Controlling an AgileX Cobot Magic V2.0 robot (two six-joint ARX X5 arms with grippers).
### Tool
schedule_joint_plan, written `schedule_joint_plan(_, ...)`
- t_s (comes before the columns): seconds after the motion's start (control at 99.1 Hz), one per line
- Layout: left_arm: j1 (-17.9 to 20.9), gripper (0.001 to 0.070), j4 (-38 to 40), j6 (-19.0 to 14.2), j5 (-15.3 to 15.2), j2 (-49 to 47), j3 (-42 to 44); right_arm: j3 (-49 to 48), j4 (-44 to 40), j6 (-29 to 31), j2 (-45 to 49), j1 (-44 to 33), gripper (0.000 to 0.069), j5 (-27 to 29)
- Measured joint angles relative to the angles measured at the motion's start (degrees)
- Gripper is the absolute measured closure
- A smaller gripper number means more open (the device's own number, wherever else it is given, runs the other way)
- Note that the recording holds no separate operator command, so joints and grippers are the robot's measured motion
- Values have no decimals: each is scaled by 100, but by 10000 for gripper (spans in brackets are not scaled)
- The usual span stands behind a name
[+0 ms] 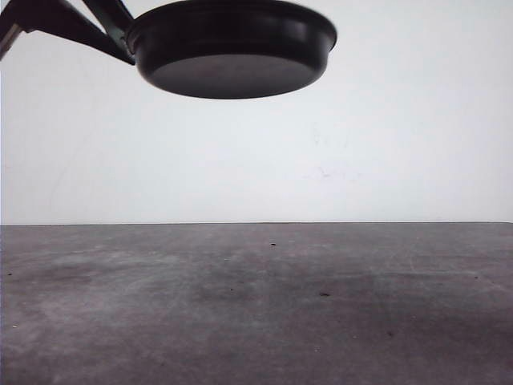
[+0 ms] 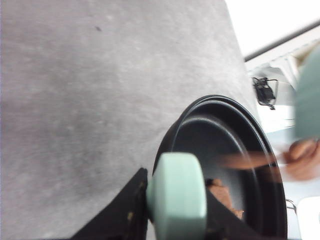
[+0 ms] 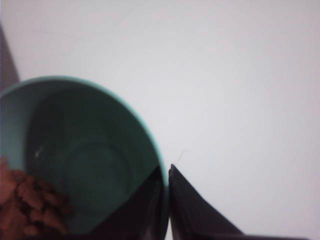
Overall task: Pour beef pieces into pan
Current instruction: 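Tilt the bowl with the right gripper, pouring beef cubes into the pan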
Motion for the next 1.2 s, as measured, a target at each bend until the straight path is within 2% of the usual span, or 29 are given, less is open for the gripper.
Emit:
schedule_joint_plan(0.101, 20, 651, -24, 4, 7, 0, 0, 0, 348, -221, -2, 0, 678, -136)
schedule_joint_plan(0.343, 74, 651, -11, 17, 35, 0, 0, 0, 339, -345, -2, -74, 678, -413)
schedule_joint_plan(0.968, 120, 651, 85, 20, 35, 0, 0, 0, 337, -380, -2, -114, 678, -533)
schedule_joint_plan(1.079, 120, 651, 85, 20, 35, 0, 0, 0, 291, 157, -2, -155, 678, -297)
schedule_joint_plan(1.14, 120, 651, 83, 20, 35, 0, 0, 4, 76, 743, -24, -155, 677, 63)
schedule_joint_plan(1.2, 120, 651, 83, 20, 35, 0, 0, 20, -531, 1475, -120, -162, 677, 234)
